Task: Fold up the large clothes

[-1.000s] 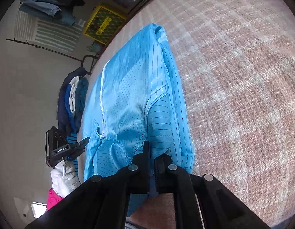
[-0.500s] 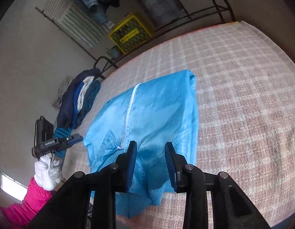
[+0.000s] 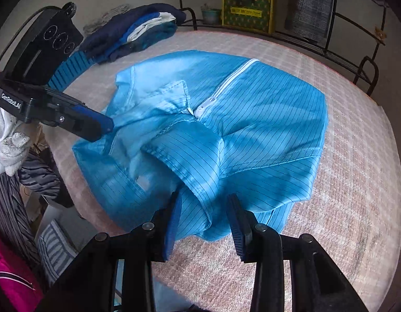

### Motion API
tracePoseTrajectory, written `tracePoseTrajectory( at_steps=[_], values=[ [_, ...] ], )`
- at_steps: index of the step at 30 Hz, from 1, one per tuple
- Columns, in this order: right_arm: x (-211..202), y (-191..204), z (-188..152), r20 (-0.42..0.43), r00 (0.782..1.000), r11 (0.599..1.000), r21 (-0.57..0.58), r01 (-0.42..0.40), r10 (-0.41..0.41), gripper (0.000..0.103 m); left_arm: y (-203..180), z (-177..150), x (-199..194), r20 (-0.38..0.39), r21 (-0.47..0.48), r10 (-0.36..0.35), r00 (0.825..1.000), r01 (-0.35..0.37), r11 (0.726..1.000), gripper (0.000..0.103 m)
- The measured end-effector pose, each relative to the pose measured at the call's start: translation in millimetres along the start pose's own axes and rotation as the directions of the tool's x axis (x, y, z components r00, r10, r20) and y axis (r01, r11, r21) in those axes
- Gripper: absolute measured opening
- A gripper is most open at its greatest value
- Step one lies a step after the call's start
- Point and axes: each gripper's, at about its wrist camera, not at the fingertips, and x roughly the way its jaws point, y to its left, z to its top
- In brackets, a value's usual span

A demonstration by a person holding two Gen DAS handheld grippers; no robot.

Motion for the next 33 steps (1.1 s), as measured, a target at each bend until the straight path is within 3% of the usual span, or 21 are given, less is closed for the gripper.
tracePoseTrajectory(
  at_steps=[8, 10, 17, 20, 25, 29, 33],
  values=[
    [-15.5, -31.7, 14.4, 0.090, 0.994, 0.981, 0.178, -0.079, 0.064, 0.026, -32.0, -1.5, 34.8, -0.032, 0.133, 0.094, 0.995, -0.089, 0.987, 0.036],
    [-15.3, -36.6, 11.7, 0.098, 0.991, 0.973, 0.203, -0.110, 0.092, 0.024, -34.6, 4.1, 37.5, 0.003, 0.145, 0.132, 0.991, -0.131, 0.981, 0.036],
    [0.7, -28.2, 2.7, 0.067, 0.986, 0.965, 0.202, -0.166, 0.155, 0.022, -40.4, 31.6, 32.7, 0.081, 0.156, 0.141, 0.987, -0.152, 0.976, 0.036],
    [3.7, -26.8, 5.3, 0.046, 0.991, 0.972, 0.193, -0.136, 0.129, 0.018, -47.1, 34.2, 35.6, 0.060, 0.169, 0.128, 0.990, -0.136, 0.976, 0.036],
    [-4.1, -49.2, 8.1, 0.087, 0.984, 0.942, 0.284, -0.176, 0.158, 0.017, -57.7, 23.9, 36.2, 0.036, 0.215, 0.127, 0.991, -0.132, 0.968, 0.036],
    [-10.4, -58.3, 6.9, 0.115, 0.979, 0.927, 0.320, -0.198, 0.169, 0.017, -61.6, 10.9, 49.4, -0.004, 0.270, 0.188, 0.982, -0.180, 0.946, 0.035],
    [-5.4, -48.1, 10.6, 0.103, 0.978, 0.934, 0.294, -0.202, 0.179, 0.017, -44.1, 20.2, 65.5, -0.017, 0.207, 0.198, 0.980, -0.190, 0.960, 0.023]
  ],
)
